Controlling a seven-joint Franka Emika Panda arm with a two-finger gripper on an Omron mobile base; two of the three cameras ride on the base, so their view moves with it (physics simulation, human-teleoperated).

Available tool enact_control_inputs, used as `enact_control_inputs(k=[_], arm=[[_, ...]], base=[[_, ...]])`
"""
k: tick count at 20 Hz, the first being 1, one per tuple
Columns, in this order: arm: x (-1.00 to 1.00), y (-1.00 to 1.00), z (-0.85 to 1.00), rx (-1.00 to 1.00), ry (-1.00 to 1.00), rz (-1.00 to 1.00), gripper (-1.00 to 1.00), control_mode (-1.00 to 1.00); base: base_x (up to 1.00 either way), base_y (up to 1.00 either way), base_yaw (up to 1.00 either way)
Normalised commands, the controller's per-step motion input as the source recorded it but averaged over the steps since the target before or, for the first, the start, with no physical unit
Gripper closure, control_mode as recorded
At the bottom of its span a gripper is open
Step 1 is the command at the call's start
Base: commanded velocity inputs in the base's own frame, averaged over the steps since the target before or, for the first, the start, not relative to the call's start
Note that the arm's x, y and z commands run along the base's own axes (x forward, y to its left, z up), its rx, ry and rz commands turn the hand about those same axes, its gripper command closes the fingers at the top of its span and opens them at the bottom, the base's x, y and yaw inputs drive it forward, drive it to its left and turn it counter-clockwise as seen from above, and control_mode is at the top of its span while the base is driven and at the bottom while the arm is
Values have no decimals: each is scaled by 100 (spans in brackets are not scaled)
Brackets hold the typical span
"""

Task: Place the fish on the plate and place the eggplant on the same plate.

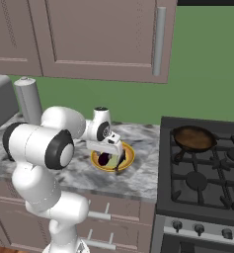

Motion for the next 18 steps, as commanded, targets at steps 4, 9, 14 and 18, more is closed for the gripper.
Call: enact_control_inputs(k=[4, 9, 14, 18], arm=[[-6, -7, 37, 0, 0, 0, -100, -100], [-32, -6, 74, 3, 0, 0, -100, -100], [-87, 0, 55, 2, 0, 0, -100, -100], [-100, 0, 38, 0, -1, 0, -100, -100]], base=[[0, 0, 0], [0, 0, 0], [0, 0, 0], [0, 0, 0]])
